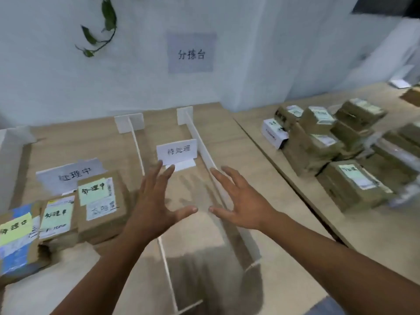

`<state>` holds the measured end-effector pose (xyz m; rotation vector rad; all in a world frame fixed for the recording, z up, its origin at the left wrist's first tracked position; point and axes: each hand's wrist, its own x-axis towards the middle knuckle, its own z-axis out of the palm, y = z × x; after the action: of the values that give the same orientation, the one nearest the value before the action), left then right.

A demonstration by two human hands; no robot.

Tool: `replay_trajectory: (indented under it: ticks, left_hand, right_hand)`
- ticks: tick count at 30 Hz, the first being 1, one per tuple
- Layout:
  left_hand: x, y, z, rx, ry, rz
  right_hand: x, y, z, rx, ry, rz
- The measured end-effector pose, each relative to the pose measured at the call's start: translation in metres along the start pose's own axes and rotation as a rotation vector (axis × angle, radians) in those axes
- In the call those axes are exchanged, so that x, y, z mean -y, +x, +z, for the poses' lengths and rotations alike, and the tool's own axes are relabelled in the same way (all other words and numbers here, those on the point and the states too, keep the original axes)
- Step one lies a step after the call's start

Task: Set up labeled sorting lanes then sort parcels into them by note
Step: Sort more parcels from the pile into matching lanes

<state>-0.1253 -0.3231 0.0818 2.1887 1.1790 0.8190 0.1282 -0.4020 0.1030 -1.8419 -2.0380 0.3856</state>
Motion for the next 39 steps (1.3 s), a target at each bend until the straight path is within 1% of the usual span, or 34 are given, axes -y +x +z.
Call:
replay_trajectory:
  ticks: [3,5,9,11,13,16,19,22,25,29,34,39]
  left_hand:
    - [-0.091,0.016,0.060,0.027,-0.053,0.128]
    - [-0.153,0.019,0.105,0.045,-0.068,0.198]
    - [-0.263,0.009,0.201,0.098,-0.178,0.259]
    - [-0.304,0.002,0.247,0.136,-0.214,0.291]
    - [-0.336,-0.005,0.287,0.212,-0.222,0.326]
    - [-0.366,-0.001,0.334,0.308,-0.221,0.355]
    - [-0.384,0.018,0.374,0.339,-0.206,0.344]
    - [-0.402,0.050,0.412,0.373,-0.242,0.287]
    - [-0.426,0.097,0.458,0.359,-0.257,0.271]
    - [-0.471,0.158,0.513,0.348,-0.283,0.224]
    - [-0.531,0.221,0.567,0.373,-0.239,0.224]
    - [-0.568,0.275,0.623,0.368,-0.166,0.153]
  right_hand:
    - [-0.060,-0.087,-0.065,-0.109,-0.029,0.060]
    - [-0.100,-0.149,-0.104,-0.149,-0.061,0.116]
    - [-0.178,-0.263,-0.161,-0.188,-0.125,0.236]
    - [-0.210,-0.310,-0.180,-0.229,-0.121,0.298]
    - [-0.239,-0.346,-0.195,-0.250,-0.107,0.342]
    - [-0.284,-0.376,-0.211,-0.264,-0.100,0.369]
    - [-0.333,-0.383,-0.224,-0.309,-0.068,0.393]
    - [-0.388,-0.374,-0.241,-0.340,-0.054,0.393]
    - [-0.448,-0.359,-0.265,-0.352,-0.071,0.394]
    - [-0.521,-0.339,-0.315,-0.358,-0.074,0.402]
    - [-0.598,-0.305,-0.381,-0.398,-0.015,0.363]
    - [-0.683,-0.254,-0.411,-0.370,0.013,0.310]
